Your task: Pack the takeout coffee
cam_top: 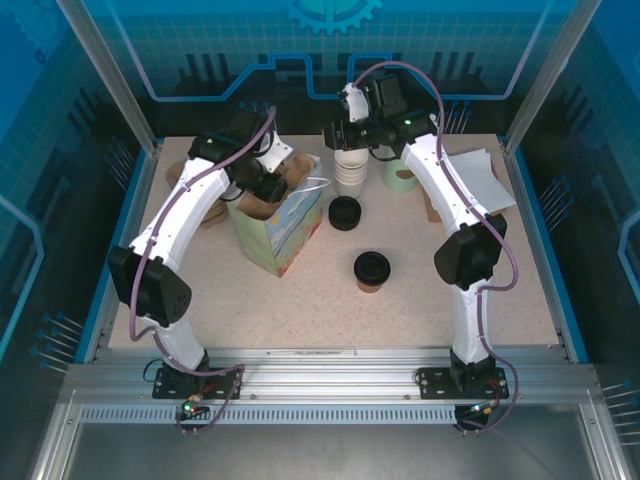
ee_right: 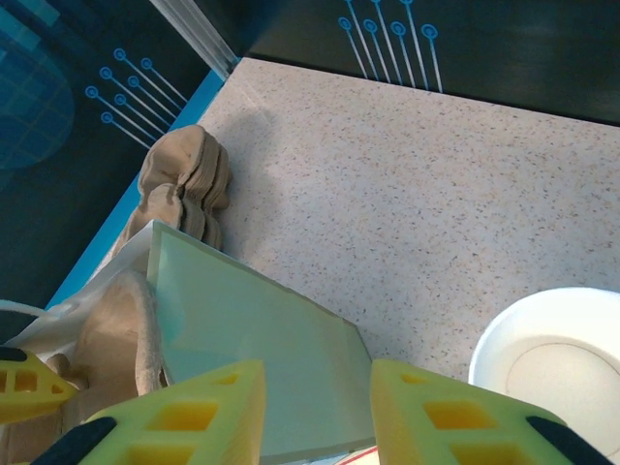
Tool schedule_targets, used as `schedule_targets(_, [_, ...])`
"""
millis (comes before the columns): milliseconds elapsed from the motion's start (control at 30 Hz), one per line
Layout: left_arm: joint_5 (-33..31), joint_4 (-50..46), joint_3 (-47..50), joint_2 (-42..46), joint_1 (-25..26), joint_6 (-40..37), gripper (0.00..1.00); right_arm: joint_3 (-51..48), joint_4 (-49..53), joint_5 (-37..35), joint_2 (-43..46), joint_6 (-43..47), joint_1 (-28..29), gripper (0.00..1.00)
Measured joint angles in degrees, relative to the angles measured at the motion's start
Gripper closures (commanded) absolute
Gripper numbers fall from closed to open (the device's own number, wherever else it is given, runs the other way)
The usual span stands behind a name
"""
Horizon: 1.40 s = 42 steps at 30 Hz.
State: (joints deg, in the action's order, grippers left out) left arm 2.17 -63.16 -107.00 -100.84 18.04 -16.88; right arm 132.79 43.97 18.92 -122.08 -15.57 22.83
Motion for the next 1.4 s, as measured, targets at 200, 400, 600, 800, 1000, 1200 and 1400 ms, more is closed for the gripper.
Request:
schedule_targets(200, [0.0, -0.02, 0.02, 0.94, 0.0, 0.09, 0.69, 0.0, 0.2, 3.43, 0.0, 1.97, 0.79, 0.57])
schedule_targets(400, [0.0, -0.02, 0.04, 0.94, -0.13, 0.24, 0.69, -0.04, 1.07, 5.53, 0.0, 3.34, 1.9, 0.56])
schedule_targets(600, [0.0, -0.02, 0.48, 0.96, -0.26, 0.26, 0.69, -1.92, 1.66, 5.81, 0.0, 4.31, 2.27, 0.58])
schedule_targets(800, [-0.02, -0.02, 0.79, 1.14, -0.26, 0.26, 0.69, -3.39, 1.9, 6.25, 0.0, 4.72, 2.32, 0.57])
schedule_targets(1000, [-0.02, -0.02, 0.81, 1.16, -0.28, 0.26, 0.69, -3.61, 1.9, 5.92, 0.0, 4.74, 2.4, 0.59])
schedule_targets(1200, [-0.02, -0.04, 1.09, 1.29, -0.33, 0.31, 0.69, -3.61, 1.9, 3.82, 0.0, 4.7, 2.43, 0.64])
schedule_targets(1400, [-0.02, 0.0, 1.92, 2.45, -0.33, 0.42, 0.69, -3.58, 1.88, 1.9, 0.0, 4.48, 2.64, 0.65])
